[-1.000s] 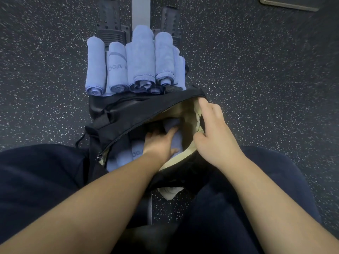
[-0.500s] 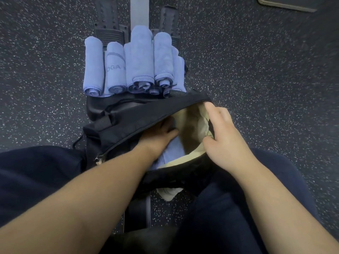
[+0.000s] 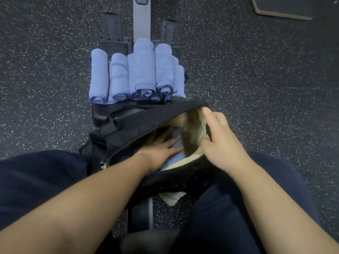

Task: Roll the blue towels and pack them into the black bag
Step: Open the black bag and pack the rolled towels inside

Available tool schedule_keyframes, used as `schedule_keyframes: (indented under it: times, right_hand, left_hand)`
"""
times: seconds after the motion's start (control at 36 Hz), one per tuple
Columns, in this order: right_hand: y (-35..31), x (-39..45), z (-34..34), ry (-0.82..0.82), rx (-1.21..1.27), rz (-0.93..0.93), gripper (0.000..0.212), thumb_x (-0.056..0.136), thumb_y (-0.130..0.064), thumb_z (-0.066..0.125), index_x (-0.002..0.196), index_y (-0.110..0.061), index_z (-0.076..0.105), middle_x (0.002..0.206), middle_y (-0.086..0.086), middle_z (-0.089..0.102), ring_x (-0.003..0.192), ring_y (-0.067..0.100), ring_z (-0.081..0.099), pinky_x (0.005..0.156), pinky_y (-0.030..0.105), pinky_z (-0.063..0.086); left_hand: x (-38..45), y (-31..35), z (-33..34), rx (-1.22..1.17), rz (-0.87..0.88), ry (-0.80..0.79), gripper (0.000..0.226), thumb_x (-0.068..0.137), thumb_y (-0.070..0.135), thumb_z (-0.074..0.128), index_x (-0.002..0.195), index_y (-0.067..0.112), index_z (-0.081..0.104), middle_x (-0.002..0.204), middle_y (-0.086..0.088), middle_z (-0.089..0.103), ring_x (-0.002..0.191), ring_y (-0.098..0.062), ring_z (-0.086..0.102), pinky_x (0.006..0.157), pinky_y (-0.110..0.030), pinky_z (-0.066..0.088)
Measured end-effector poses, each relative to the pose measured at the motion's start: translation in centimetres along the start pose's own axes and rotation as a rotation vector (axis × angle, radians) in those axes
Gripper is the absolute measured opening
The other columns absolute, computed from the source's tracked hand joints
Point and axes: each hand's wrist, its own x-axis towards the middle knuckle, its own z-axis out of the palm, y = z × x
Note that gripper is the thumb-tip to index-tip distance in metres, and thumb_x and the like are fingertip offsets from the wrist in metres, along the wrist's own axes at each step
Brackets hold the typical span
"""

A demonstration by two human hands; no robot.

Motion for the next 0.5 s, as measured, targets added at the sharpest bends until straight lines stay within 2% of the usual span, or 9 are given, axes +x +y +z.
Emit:
schedule_keyframes:
  times: [0.08, 0.17, 0.19, 0.25, 0.31, 0.39, 0.5]
  right_hand:
    - [0.0, 0.1, 0.0, 0.004, 0.005, -0.006, 0.077, 0.082, 0.001, 0.045, 0.145, -0.035, 0.021, 0.112, -0.013, 0.027, 0.087, 0.021, 0.051, 0.079, 0.039, 0.048]
    - [-0.1, 0.2, 0.1, 0.015, 0.019, -0.013, 0.076, 0.08, 0.002, 0.045, 0.143, -0.035, 0.024, 0.113, -0.01, 0.031, 0.084, 0.02, 0.052, 0.077, 0.038, 0.048]
    - [-0.2, 0.3, 0.2, 0.021, 0.018, -0.013, 0.075, 0.08, 0.002, 0.045, 0.142, -0.035, 0.025, 0.112, -0.009, 0.032, 0.082, 0.018, 0.052, 0.074, 0.037, 0.047]
    - [-0.3, 0.3, 0.3, 0.029, 0.023, -0.013, 0.074, 0.079, 0.002, 0.045, 0.14, -0.035, 0.027, 0.108, -0.009, 0.033, 0.077, 0.013, 0.05, 0.071, 0.033, 0.046]
    - [-0.3, 0.3, 0.3, 0.033, 0.036, -0.011, 0.072, 0.079, 0.002, 0.045, 0.138, -0.035, 0.029, 0.105, -0.008, 0.032, 0.077, 0.015, 0.05, 0.072, 0.037, 0.047]
    - [-0.3, 0.5, 0.4, 0.029, 0.032, -0.002, 0.073, 0.078, 0.001, 0.045, 0.14, -0.034, 0.028, 0.106, -0.008, 0.031, 0.079, 0.019, 0.05, 0.075, 0.04, 0.047]
    - [-0.4, 0.4, 0.5, 0.038, 0.03, -0.001, 0.072, 0.077, 0.002, 0.044, 0.139, -0.032, 0.029, 0.101, -0.009, 0.03, 0.077, 0.02, 0.05, 0.072, 0.037, 0.046]
  left_hand:
    - [-1.2, -0.1, -0.8, -0.037, -0.005, 0.057, 0.074, 0.097, 0.016, 0.048, 0.15, 0.047, 0.006, 0.16, 0.014, -0.011, 0.145, -0.018, -0.022, 0.117, -0.052, -0.003]
    - [-2.6, 0.1, -2.0, -0.09, -0.001, 0.13, 0.075, 0.096, 0.013, 0.049, 0.151, 0.043, 0.007, 0.161, 0.014, 0.0, 0.148, -0.016, -0.008, 0.12, -0.042, 0.012]
    - [-3.1, 0.2, -2.3, -0.114, 0.018, 0.185, 0.074, 0.095, 0.011, 0.052, 0.151, 0.04, 0.013, 0.161, 0.012, 0.01, 0.149, -0.017, 0.002, 0.118, -0.04, 0.02]
    - [-4.3, 0.3, -3.3, -0.143, 0.125, 0.373, 0.066, 0.089, 0.005, 0.058, 0.147, 0.026, 0.037, 0.15, 0.001, 0.04, 0.141, -0.024, 0.032, 0.106, -0.04, 0.041]
    - [-5.7, 0.4, -4.3, -0.098, 0.287, 0.539, 0.05, 0.084, 0.006, 0.054, 0.133, 0.014, 0.055, 0.129, -0.008, 0.06, 0.122, -0.028, 0.052, 0.097, -0.037, 0.048]
    - [-7.0, 0.5, -6.0, -0.051, 0.402, 0.7, 0.037, 0.088, 0.011, 0.047, 0.123, 0.011, 0.057, 0.117, -0.007, 0.058, 0.107, -0.023, 0.05, 0.091, -0.033, 0.041]
    - [-7.2, -0.1, -7.6, -0.05, 0.327, 0.922, 0.029, 0.089, 0.002, 0.055, 0.116, 0.011, 0.054, 0.116, -0.007, 0.053, 0.101, -0.029, 0.053, 0.087, -0.038, 0.045]
